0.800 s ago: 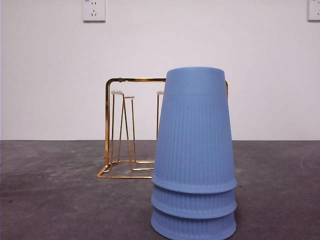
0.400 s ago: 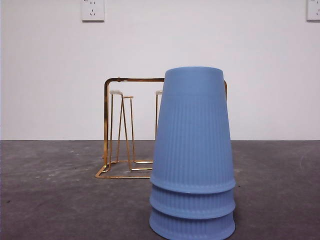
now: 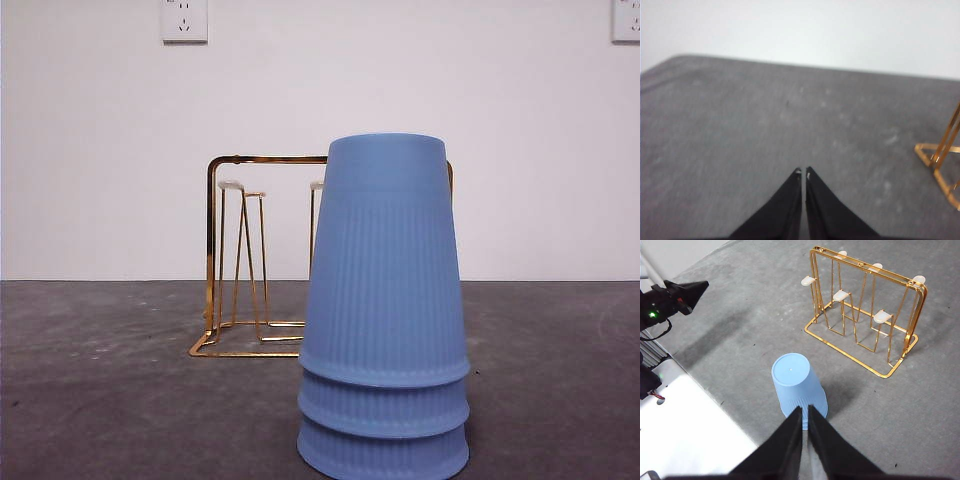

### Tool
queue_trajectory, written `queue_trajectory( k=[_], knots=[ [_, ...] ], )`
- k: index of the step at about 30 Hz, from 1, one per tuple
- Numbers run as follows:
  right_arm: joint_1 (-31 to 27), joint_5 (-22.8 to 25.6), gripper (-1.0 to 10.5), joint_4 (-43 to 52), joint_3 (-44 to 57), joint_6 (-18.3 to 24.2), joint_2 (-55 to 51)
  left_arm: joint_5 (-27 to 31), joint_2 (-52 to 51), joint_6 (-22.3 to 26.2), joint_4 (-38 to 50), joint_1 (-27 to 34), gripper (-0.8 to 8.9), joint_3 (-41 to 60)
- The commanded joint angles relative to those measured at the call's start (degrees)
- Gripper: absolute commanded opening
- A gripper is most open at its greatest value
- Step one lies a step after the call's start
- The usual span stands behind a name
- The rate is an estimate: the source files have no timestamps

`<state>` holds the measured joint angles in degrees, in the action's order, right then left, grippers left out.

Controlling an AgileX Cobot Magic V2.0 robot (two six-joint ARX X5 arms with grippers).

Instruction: The left arm pick up the left cup on cup holder and place it on desk, then the right arm insert the right cup into the first cup, and then the left arm insert the mid cup into the first cup

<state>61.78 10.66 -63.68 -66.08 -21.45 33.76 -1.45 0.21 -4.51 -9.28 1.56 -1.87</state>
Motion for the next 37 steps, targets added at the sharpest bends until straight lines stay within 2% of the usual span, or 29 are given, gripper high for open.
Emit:
queue_trajectory(
  k=[1,28,31,35,37],
  knots=[
    [0.6,0.1,0.1,0.6,-0.9,0.0,0.2,0.2,0.0,3.5,-1.3,0.1,0.11,1.2],
    [-0.2,1.0,0.1,1.1,-0.5,0.2,0.2,0.2,0.0,3.5,-1.4,0.0,0.11,1.2],
    [-6.9,4.9,0.1,2.9,0.8,2.8,0.2,0.2,0.0,3.4,-1.4,0.0,0.11,1.2],
    [-21.0,4.1,0.1,11.6,9.1,7.1,-2.0,0.2,0.0,3.5,-1.4,0.0,0.11,1.2],
    [-27.8,1.9,0.1,17.7,15.0,10.1,-5.0,0.2,0.0,3.4,-1.4,0.0,0.11,1.2]
  ],
)
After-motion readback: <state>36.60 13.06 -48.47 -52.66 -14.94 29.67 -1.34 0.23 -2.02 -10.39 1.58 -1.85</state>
